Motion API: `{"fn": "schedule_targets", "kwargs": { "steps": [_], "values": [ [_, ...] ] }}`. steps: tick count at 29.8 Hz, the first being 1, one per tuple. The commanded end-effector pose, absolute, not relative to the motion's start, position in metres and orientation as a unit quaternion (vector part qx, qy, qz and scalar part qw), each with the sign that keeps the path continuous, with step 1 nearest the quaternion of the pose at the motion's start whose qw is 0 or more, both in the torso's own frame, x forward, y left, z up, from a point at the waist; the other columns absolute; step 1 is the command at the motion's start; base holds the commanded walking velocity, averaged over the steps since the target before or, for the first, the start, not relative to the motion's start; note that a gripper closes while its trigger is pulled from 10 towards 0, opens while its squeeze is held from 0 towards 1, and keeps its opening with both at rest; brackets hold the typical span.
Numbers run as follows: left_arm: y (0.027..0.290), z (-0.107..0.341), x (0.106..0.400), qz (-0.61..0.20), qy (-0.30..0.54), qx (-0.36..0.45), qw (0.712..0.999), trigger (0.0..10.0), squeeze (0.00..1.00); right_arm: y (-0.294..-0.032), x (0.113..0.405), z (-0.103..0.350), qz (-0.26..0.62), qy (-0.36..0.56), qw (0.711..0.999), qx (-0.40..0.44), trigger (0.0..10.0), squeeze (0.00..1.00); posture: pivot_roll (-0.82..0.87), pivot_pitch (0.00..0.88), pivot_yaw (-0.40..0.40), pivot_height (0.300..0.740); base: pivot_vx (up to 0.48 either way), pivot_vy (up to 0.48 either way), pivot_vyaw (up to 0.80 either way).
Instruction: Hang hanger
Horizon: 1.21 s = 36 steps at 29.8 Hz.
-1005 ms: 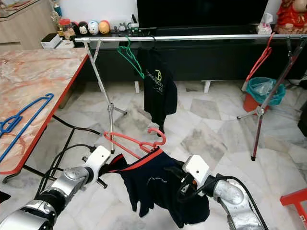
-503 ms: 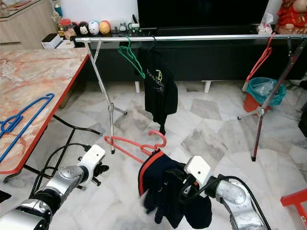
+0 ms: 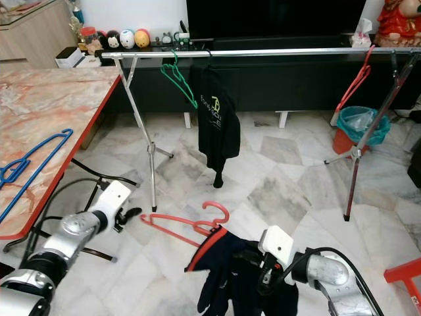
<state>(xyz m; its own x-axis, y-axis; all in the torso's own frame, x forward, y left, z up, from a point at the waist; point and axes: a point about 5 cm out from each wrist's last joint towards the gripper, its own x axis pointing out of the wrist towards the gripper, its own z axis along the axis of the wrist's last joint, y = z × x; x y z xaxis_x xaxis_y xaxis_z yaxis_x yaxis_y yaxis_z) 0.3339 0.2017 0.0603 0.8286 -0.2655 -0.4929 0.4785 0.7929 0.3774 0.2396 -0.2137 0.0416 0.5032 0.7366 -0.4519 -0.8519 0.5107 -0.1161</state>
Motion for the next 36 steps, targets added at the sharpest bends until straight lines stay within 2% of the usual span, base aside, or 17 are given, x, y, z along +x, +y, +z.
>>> {"fn": "schedule_targets", "kwargs": {
  "steps": [1,6,7,11,14,17,20,22,26,27,28,29,36],
  "values": [
    [0.212,0.055,0.33,-0.187,0.237,0.273,0.913,10.0,1.0,-0.217,0.25,0.047,0.442,0.162,0.861,-0.193,10.0,0.0,-0.05,0.0,0.055,0.74,0.0,0.0,0.0],
    [0.198,0.052,0.323,-0.264,0.221,0.231,0.91,10.0,1.0,-0.219,0.25,0.046,0.441,0.167,0.861,-0.192,10.0,0.0,-0.06,0.0,0.057,0.74,0.0,0.0,0.0],
    [0.195,0.058,0.323,-0.284,0.202,0.217,0.912,10.0,0.0,-0.219,0.246,0.045,0.458,0.174,0.852,-0.185,10.0,0.0,-0.06,0.0,0.056,0.74,0.0,0.0,0.0],
    [0.191,0.072,0.328,-0.306,0.167,0.172,0.921,10.0,0.0,-0.22,0.239,0.045,0.486,0.184,0.836,-0.174,10.0,0.0,-0.06,0.0,0.056,0.74,0.0,0.0,0.0],
    [0.176,0.086,0.326,-0.379,0.133,0.126,0.907,10.0,0.0,-0.22,0.237,0.044,0.508,0.193,0.821,-0.173,10.0,0.0,-0.06,0.0,0.054,0.74,0.0,0.0,0.0],
    [0.17,0.092,0.327,-0.398,0.121,0.112,0.903,10.0,0.0,-0.22,0.237,0.043,0.517,0.199,0.814,-0.175,10.0,0.0,-0.06,0.0,0.051,0.74,0.0,0.0,0.0],
    [0.163,0.097,0.323,-0.435,0.114,0.087,0.889,10.0,0.0,-0.22,0.236,0.043,0.522,0.203,0.81,-0.174,10.0,0.0,-0.06,0.0,0.05,0.74,0.0,0.0,0.0],
    [0.152,0.106,0.314,-0.493,0.106,0.036,0.863,10.0,0.0,-0.219,0.236,0.043,0.533,0.204,0.804,-0.17,10.0,0.0,-0.06,0.0,0.047,0.74,0.0,0.0,0.0],
    [0.143,0.107,0.305,-0.541,0.12,0.009,0.833,10.0,0.0,-0.217,0.237,0.044,0.538,0.202,0.801,-0.171,10.0,0.0,-0.05,0.0,0.046,0.74,0.0,0.0,0.0],
    [0.141,0.106,0.302,-0.553,0.123,0.011,0.824,10.0,0.75,-0.217,0.238,0.045,0.539,0.201,0.8,-0.172,10.0,0.0,-0.05,0.0,0.046,0.74,0.0,0.0,0.0],
    [0.141,0.106,0.302,-0.553,0.123,0.011,0.824,10.0,0.75,-0.217,0.238,0.045,0.539,0.201,0.8,-0.172,10.0,0.0,-0.05,0.0,0.046,0.74,0.0,0.0,0.0],
    [0.14,0.105,0.302,-0.557,0.122,0.009,0.821,10.0,1.0,-0.217,0.238,0.046,0.541,0.2,0.799,-0.173,10.0,0.0,-0.06,0.0,0.044,0.74,0.0,0.0,0.0],
    [0.128,0.099,0.292,-0.595,0.147,0.037,0.789,10.0,1.0,-0.214,0.242,0.053,0.55,0.188,0.793,-0.181,10.0,0.0,-0.05,0.0,0.041,0.74,0.0,0.0,0.0]
  ]
}}
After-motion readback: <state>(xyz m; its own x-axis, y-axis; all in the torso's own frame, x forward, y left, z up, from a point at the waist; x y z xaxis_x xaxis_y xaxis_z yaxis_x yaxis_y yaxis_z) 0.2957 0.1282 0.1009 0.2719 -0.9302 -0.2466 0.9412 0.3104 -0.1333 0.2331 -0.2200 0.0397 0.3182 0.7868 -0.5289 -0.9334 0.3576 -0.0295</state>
